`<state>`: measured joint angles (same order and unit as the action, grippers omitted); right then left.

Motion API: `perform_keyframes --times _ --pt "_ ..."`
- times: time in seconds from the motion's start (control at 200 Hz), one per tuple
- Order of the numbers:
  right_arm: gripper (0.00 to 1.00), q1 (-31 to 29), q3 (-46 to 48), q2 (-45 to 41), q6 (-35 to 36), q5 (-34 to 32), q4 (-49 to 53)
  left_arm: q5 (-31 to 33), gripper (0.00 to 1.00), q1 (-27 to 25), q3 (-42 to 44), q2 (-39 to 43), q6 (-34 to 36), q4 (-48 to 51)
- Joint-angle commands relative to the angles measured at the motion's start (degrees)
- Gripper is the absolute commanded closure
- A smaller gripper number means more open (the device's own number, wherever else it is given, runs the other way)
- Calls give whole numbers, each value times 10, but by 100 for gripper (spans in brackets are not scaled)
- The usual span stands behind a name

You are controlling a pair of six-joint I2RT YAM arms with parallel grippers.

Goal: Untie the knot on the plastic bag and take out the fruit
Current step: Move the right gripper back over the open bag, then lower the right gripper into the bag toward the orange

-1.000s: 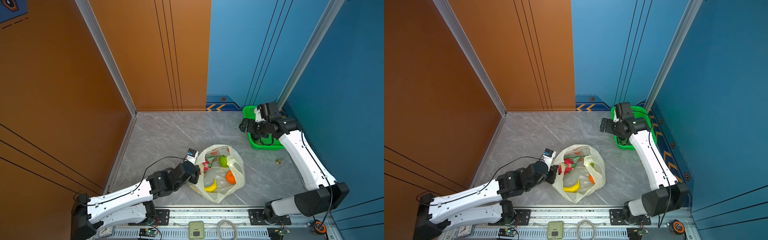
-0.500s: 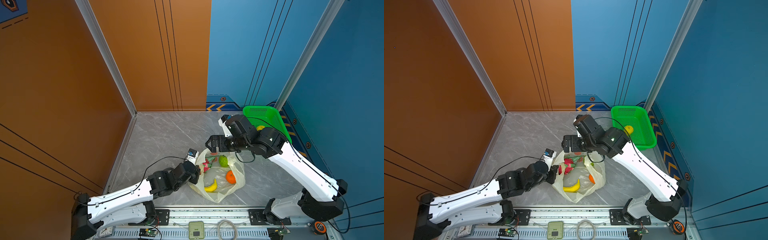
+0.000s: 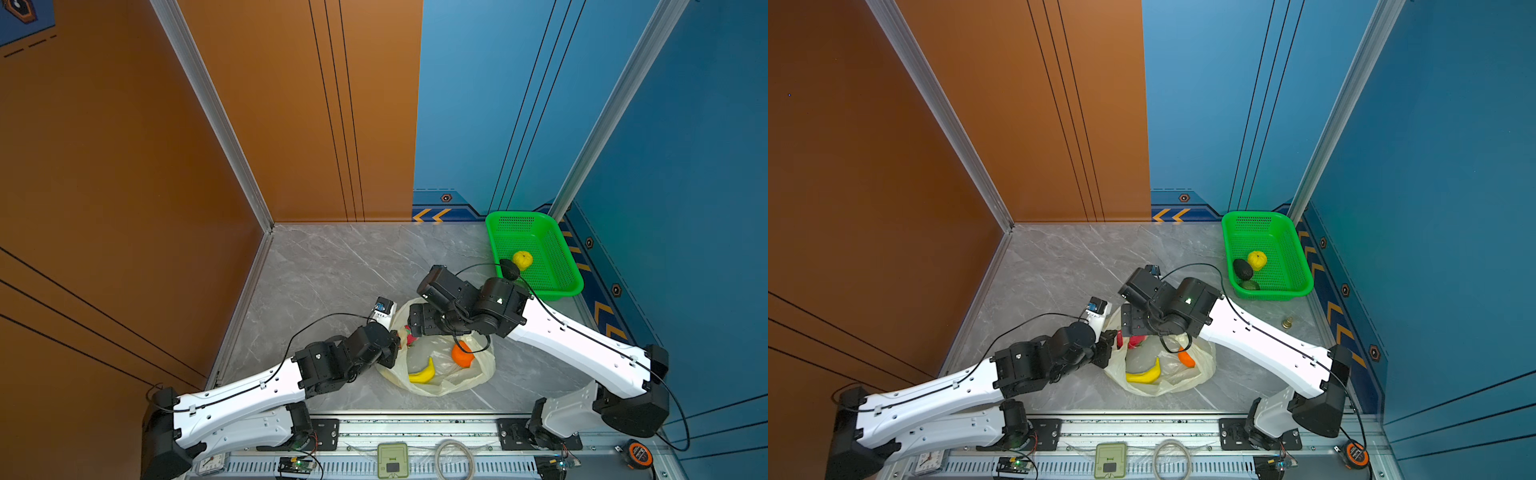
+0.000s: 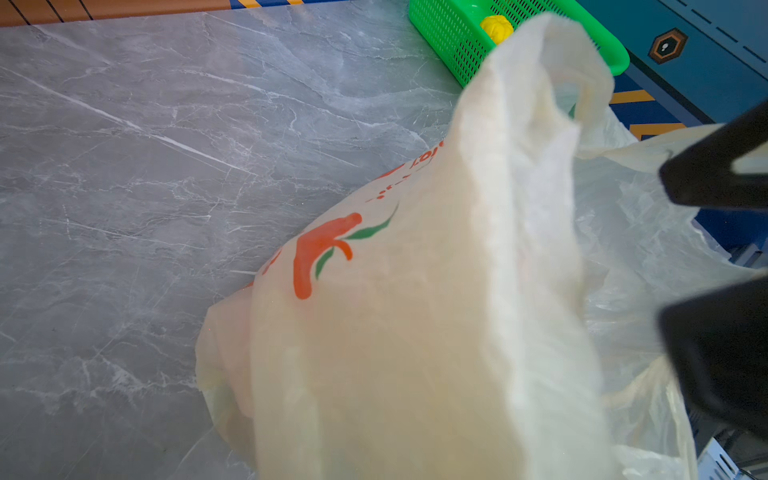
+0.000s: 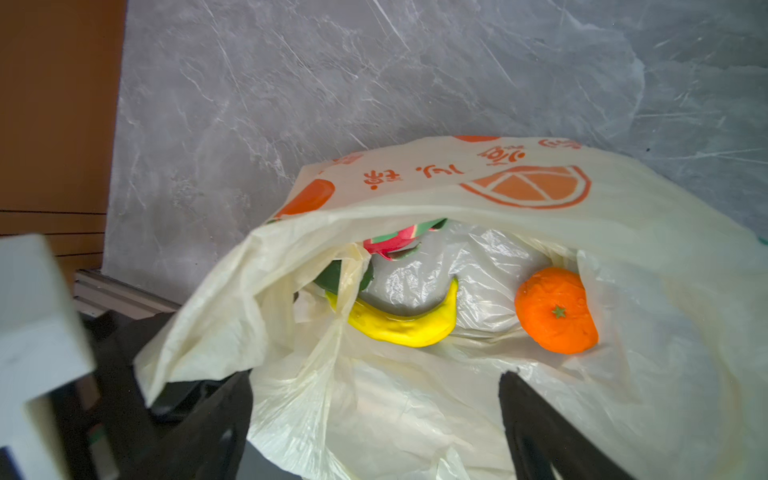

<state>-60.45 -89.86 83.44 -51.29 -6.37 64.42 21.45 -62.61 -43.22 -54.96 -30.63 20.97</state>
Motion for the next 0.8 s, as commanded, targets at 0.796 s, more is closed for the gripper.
perform_keyframes --times 0.796 --pt "8 -117 88 38 133 -19 41 3 100 9 -28 13 13 14"
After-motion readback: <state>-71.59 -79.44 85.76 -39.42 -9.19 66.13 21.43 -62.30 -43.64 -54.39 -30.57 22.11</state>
